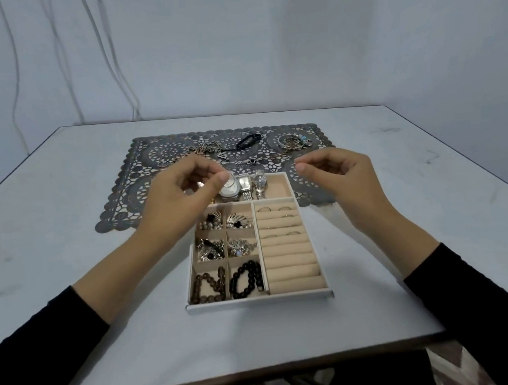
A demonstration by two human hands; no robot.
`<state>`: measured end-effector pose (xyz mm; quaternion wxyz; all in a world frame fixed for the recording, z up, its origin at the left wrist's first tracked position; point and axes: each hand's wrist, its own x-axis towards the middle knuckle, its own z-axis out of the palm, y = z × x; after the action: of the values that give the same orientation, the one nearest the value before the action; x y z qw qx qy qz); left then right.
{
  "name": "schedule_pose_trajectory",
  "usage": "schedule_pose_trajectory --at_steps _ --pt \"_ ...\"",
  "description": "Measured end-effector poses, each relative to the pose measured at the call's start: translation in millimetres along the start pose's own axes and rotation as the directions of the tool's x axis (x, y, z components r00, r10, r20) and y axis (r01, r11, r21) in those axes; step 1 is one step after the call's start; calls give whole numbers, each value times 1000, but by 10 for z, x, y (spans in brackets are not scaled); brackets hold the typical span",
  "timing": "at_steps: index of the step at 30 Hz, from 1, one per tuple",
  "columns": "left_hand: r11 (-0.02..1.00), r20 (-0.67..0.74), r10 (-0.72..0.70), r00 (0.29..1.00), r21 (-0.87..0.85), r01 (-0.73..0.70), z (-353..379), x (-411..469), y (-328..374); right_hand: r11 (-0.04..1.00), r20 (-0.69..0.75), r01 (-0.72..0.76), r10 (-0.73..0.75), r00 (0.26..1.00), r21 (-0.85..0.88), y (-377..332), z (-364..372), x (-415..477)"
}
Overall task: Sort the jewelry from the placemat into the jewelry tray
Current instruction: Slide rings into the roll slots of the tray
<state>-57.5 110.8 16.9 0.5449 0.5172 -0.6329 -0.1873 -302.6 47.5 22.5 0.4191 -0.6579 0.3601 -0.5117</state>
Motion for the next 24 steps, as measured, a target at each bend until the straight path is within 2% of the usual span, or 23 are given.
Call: schedule_pose_trajectory --at_steps 5,12,24 --pt "999 48 31 998 -28 -30 100 -180 116 999 67 46 -47 997 11 -27 -5 -253" --pt "999 60 5 998 -53 -2 168 -284 195 984 204 132 -105 973 -120 26 -29 -417" --pt "995 56 -36 998 -94 41 209 -333 208 928 407 279 -163 899 -245 89 -92 -406"
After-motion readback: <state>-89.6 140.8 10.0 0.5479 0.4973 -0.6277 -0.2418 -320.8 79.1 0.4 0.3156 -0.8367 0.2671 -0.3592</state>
